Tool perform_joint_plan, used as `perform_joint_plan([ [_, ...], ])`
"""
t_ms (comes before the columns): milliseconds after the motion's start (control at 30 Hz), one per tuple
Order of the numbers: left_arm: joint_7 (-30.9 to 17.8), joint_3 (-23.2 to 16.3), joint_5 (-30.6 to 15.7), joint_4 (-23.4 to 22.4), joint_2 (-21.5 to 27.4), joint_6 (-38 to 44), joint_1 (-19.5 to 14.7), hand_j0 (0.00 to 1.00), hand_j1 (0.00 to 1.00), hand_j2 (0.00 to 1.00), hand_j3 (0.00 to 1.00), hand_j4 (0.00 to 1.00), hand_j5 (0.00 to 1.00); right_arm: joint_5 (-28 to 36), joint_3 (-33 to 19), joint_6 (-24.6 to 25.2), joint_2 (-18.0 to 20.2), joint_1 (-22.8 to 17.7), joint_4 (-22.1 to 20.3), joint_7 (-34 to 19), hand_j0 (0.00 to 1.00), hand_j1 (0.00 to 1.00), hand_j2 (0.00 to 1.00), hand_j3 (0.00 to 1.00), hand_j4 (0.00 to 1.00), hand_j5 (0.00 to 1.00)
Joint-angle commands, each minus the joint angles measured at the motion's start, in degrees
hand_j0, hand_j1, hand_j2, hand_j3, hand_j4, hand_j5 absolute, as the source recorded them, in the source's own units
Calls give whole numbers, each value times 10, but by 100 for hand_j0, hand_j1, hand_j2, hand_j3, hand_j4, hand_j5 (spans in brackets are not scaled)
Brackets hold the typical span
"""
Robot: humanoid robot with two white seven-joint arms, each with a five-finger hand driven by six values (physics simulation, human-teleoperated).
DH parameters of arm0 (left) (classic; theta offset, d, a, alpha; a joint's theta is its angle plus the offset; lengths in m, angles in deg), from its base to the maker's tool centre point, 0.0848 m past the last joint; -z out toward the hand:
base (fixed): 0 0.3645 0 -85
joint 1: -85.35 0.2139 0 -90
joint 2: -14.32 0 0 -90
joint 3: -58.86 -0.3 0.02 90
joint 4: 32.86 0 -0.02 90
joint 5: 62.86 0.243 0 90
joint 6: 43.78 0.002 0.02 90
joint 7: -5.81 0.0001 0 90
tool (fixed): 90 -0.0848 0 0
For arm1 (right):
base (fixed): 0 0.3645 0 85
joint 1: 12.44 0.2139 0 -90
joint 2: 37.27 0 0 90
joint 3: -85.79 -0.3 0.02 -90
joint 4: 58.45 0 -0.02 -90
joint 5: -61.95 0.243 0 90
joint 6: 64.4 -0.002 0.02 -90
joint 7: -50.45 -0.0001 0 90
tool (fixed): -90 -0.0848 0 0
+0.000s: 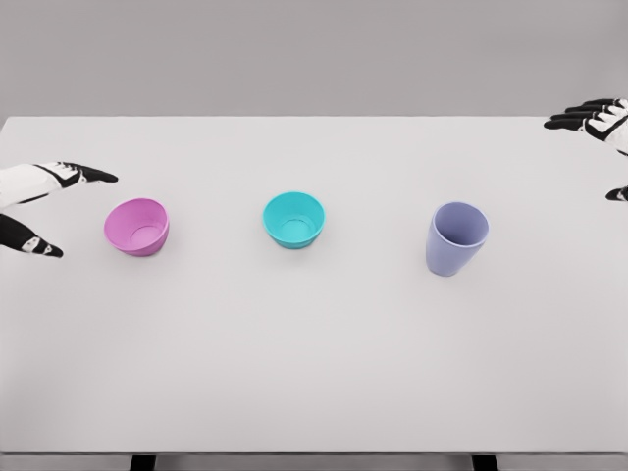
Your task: Stacking bowl and cup with both arms
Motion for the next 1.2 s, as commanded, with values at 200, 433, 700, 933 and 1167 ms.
perform_joint_plan([
  [200,-34,-74,-37,5,11,1,-44,100,100,100,100,100,100,-2,44,2,-3,3,-14,0,100,100,100,100,100,100],
  [433,-34,-153,24,-11,-9,1,-113,100,100,100,100,100,100,0,41,2,-10,7,-1,0,100,100,100,100,100,100],
  [700,-34,-152,102,-25,-25,1,-128,100,100,100,100,100,100,-2,47,2,-41,9,3,0,100,100,100,100,100,100],
  [933,-34,-149,146,-44,-32,1,-142,100,100,100,100,100,100,-4,55,2,-44,8,25,0,100,100,100,100,100,100],
  [1167,-34,-149,166,-82,-49,1,-149,99,99,99,99,99,99,-5,62,2,-68,7,69,0,100,100,100,100,100,100],
])
